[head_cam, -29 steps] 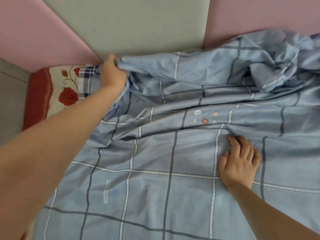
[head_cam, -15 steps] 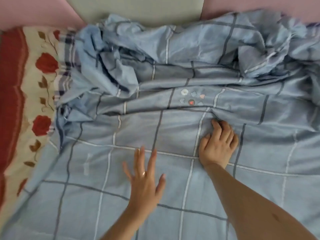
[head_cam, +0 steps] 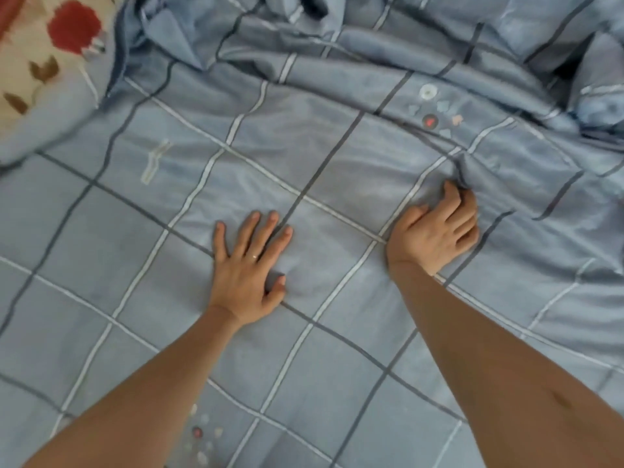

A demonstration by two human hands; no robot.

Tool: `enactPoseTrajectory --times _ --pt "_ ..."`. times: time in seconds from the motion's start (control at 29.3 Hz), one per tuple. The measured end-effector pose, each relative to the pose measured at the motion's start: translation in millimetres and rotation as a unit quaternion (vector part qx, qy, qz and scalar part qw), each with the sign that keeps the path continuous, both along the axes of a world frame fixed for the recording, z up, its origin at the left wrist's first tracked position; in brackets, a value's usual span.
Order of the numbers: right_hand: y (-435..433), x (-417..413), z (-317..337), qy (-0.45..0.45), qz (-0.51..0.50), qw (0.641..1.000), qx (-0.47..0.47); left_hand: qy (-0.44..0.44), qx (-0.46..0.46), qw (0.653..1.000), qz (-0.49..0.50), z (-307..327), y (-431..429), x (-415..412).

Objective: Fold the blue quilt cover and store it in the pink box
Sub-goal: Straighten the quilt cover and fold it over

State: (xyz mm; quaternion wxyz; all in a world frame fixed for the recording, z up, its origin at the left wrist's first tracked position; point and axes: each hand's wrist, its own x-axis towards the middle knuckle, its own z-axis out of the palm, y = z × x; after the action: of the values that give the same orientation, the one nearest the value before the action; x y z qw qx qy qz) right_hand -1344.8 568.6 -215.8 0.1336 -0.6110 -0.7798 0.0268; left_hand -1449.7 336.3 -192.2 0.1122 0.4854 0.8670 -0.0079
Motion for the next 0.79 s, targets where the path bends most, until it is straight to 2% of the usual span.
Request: enactPoseTrajectory --times 0.14,0.34,0.44,0.58,0.65,0.79 --pt "-2 0 -3 0.018 0.009 1.000 0.005 0.008 0.020 1.000 0.010 -4 -6 6" --pt "-11 7 1 0.036 0.038 0.998 -0.039 0.008 0.049 0.999 0.013 -8 -14 12" --pt "-38 28 15 0.068 0.135 0.987 -0.057 0.007 0.060 0.998 0.017 -7 -8 7" --pt "-156 116 24 -0.005 0.280 0.954 -0.105 -0.010 0.046 0.999 0.009 -7 -9 6" --pt "-195 152 23 -0.030 0.270 0.955 -0.120 -0.010 0.048 0.999 0.006 -6 -12 9" --pt "-191 158 15 -0.029 0.244 0.962 -0.123 0.009 0.096 0.995 0.010 -9 -12 11"
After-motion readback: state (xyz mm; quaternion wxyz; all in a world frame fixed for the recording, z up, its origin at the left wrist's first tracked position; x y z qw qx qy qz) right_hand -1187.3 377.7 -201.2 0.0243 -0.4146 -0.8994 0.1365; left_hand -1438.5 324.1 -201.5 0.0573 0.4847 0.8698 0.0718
